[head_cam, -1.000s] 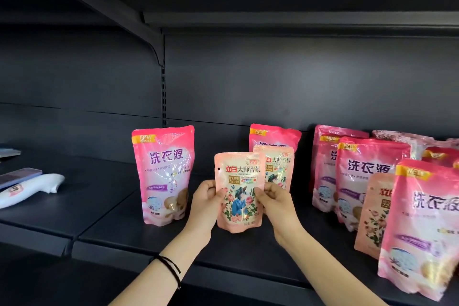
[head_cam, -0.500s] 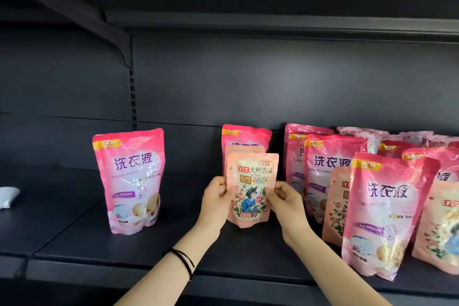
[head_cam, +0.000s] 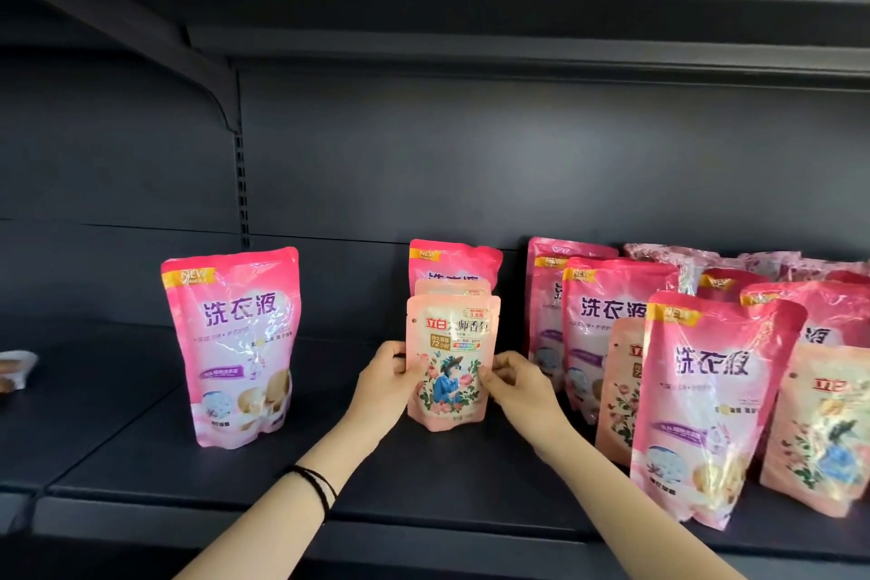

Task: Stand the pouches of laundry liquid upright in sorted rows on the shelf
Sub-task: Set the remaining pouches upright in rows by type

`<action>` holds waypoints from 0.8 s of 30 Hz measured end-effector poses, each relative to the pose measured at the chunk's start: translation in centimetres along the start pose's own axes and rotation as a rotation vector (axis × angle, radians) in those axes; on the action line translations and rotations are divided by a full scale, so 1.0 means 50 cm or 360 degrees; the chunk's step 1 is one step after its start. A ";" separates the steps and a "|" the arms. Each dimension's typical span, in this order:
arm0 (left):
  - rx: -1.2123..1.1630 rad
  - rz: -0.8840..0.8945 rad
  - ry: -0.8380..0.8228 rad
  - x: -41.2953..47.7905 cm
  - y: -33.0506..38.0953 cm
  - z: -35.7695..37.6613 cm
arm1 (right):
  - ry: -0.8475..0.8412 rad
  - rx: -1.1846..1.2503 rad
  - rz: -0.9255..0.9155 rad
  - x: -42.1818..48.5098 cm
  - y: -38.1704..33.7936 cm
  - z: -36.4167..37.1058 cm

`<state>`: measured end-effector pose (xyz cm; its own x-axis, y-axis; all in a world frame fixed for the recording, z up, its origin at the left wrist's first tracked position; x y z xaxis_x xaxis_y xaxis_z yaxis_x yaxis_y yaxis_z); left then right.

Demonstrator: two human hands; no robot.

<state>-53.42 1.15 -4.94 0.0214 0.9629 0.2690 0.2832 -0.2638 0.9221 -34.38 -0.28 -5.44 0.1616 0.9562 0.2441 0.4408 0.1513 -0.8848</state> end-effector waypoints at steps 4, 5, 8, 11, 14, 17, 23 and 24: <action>0.0757 0.0048 -0.0130 -0.010 0.008 -0.038 | -0.0254 -0.0746 0.0018 -0.007 -0.006 -0.030; 0.0965 0.0069 -0.0147 -0.015 0.011 -0.048 | -0.0339 -0.0878 0.0029 -0.011 -0.008 -0.031; 0.1596 0.0166 -0.0207 -0.034 0.030 -0.070 | -0.0502 -0.1153 0.0020 -0.030 -0.030 -0.028; 0.1922 0.0232 -0.0262 -0.059 0.054 -0.085 | -0.0624 -0.1250 -0.0033 -0.061 -0.070 -0.013; 0.1941 0.0279 -0.0218 -0.089 0.065 -0.107 | -0.0727 -0.1276 -0.0100 -0.091 -0.100 0.027; 0.1843 0.0393 -0.0046 -0.124 0.075 -0.153 | -0.0769 -0.1260 -0.0092 -0.101 -0.110 0.090; 0.1339 0.0753 0.0680 -0.189 0.076 -0.310 | -0.0555 -0.0774 -0.0287 -0.116 -0.179 0.213; 0.1202 0.0815 0.0820 -0.196 0.071 -0.339 | -0.0520 -0.0654 -0.0306 -0.114 -0.190 0.232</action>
<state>-68.87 -10.18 0.42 -0.0527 0.5588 0.8276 0.8845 -0.3586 0.2984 -49.72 -4.28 -3.03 -0.2087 0.9589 0.1922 0.7540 0.2829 -0.5929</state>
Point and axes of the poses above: each hand's wrist, its own x-axis towards the middle knuckle, its own z-axis out of the palm, y = z × x, the point moved 6 cm from there along x, towards the middle knuckle, and after that the axes turned 1 degree about z, right-handed, at the moved point
